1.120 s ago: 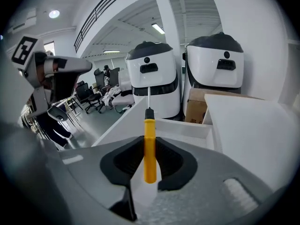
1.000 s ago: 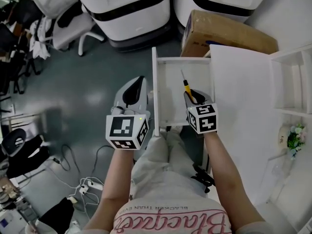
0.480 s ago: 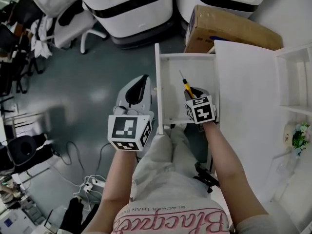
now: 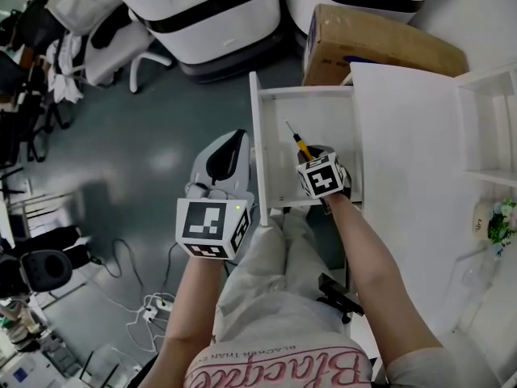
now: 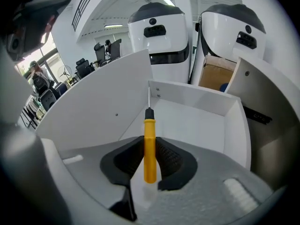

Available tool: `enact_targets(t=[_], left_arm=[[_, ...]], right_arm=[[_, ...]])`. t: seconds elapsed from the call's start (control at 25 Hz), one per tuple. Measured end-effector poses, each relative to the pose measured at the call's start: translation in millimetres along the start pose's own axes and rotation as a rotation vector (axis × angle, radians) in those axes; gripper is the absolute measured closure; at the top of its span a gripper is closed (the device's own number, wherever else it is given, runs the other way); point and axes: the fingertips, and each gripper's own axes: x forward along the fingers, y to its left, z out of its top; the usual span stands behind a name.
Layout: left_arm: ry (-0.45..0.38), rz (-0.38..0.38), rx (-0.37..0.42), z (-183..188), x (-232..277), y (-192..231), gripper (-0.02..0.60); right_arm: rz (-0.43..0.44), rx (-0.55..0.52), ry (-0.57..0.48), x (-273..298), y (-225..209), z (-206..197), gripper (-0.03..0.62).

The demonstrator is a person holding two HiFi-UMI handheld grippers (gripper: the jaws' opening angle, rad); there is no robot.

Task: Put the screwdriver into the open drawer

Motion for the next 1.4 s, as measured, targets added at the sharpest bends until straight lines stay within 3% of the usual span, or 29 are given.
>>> enact_targets(t=[0.64,1.24,1.28,1.4], left_arm=[[0.043,-0.012,0.024,-11.5,2.9,-1.6,0.562],[0.073,0.019,0.031,-22.3,-3.0,8.3,0.562],[0.073,0.019,0.031,-22.7,-3.1,8.3,0.563],[0.070,0.021,0.026,-22.9,-3.7,8.1,0.562]], right_arm=[[-0.008,-0.005,0.168,37.1,-4.9,-42.9,0.514],[-0.096,-0.074,0.247,57.7,-11.6,-61.2,0.513],[-0.104,-0.079,0.246,57.9,-11.8,-60.5,0.509],[-0.114,-0.080,0.245,57.0,-11.1,-57.4,0.417]])
